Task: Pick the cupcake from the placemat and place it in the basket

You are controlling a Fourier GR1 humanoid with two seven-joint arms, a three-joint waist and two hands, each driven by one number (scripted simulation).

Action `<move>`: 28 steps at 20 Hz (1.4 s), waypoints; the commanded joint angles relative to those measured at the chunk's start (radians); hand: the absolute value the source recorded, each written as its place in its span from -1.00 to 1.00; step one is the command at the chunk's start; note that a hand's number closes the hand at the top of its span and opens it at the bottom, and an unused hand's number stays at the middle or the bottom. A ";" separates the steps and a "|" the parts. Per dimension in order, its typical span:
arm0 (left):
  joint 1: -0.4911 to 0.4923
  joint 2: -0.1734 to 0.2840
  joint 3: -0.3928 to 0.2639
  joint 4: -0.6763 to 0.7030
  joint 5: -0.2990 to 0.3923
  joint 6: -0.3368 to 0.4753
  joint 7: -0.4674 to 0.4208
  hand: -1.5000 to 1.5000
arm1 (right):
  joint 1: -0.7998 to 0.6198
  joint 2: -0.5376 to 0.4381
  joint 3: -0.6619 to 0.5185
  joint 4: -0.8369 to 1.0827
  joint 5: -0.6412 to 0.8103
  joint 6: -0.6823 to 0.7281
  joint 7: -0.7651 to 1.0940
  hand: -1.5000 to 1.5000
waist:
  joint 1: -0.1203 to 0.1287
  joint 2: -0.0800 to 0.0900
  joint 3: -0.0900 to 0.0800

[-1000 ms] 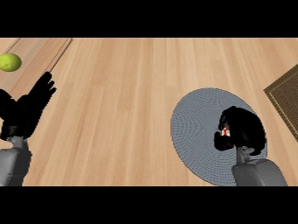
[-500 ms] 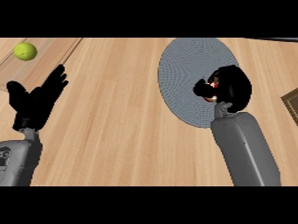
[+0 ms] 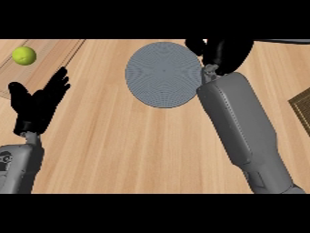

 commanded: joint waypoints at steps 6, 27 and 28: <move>0.056 0.004 0.006 -0.014 -0.005 0.001 -0.009 0.00 | -0.311 0.005 -0.102 0.260 0.217 -0.051 0.293 1.00 | -0.029 -0.010 -0.001; 0.054 0.016 0.048 -0.009 0.013 0.013 0.001 0.00 | -0.473 -0.286 -0.378 0.533 0.453 0.023 0.269 1.00 | -0.090 -0.015 0.001; 0.056 -0.006 0.028 -0.036 -0.002 0.036 0.017 0.00 | -0.452 -0.268 -0.378 0.536 0.470 -0.011 0.292 1.00 | -0.085 -0.015 0.001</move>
